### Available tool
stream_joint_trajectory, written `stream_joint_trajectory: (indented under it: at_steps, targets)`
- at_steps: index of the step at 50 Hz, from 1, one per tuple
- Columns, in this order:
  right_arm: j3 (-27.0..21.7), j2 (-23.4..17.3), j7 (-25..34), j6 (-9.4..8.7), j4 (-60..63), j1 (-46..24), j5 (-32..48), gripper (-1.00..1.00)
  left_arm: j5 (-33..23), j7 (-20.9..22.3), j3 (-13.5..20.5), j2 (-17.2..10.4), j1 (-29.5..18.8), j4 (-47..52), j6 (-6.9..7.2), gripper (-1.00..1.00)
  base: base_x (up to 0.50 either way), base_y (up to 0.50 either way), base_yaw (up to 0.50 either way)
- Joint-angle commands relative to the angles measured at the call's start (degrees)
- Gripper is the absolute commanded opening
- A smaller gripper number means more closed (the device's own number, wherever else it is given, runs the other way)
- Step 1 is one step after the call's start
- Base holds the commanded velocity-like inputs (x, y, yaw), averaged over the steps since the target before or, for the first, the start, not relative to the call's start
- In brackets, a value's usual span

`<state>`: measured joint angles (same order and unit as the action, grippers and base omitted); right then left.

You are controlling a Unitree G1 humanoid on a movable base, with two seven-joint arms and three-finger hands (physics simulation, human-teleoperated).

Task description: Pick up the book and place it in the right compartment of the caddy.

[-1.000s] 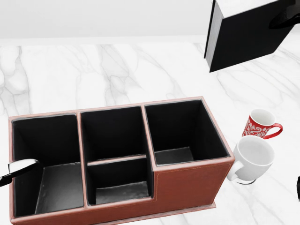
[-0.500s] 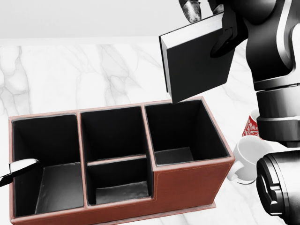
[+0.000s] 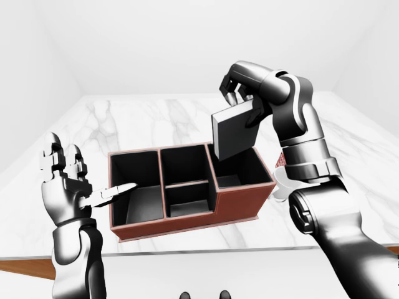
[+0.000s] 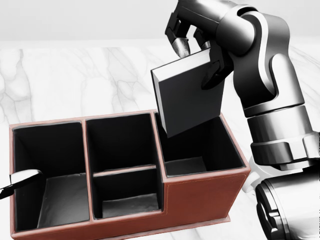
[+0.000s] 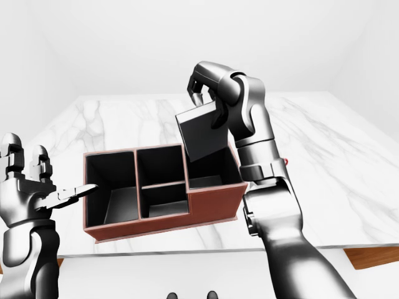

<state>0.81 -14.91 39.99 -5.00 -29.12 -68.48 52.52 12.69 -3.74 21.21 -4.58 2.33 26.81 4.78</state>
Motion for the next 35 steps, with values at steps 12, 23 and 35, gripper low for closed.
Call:
stream_joint_trajectory:
  at_steps: [12, 23, 35]
  targets:
    - [-0.89, -0.52, 0.01, 0.00, -2.34, 2.46, -1.41, -1.00, 0.02, 0.05, 0.05, 0.02, 0.02, -0.07, -0.05, 1.00, 0.00, 0.00, 0.00]
    - [-1.24, -1.28, 0.01, 0.00, -3.60, 3.05, -2.76, -1.00, 0.01, 0.09, 0.01, 0.05, 0.08, -0.18, -0.21, 1.00, 0.00, 0.00, 0.00]
    - [-1.15, -1.00, 0.01, 0.00, -4.52, 3.31, -3.54, -1.00, 0.24, 0.00, 0.14, -0.03, -0.01, 0.06, 0.15, 1.00, 0.00, 0.00, 0.00]
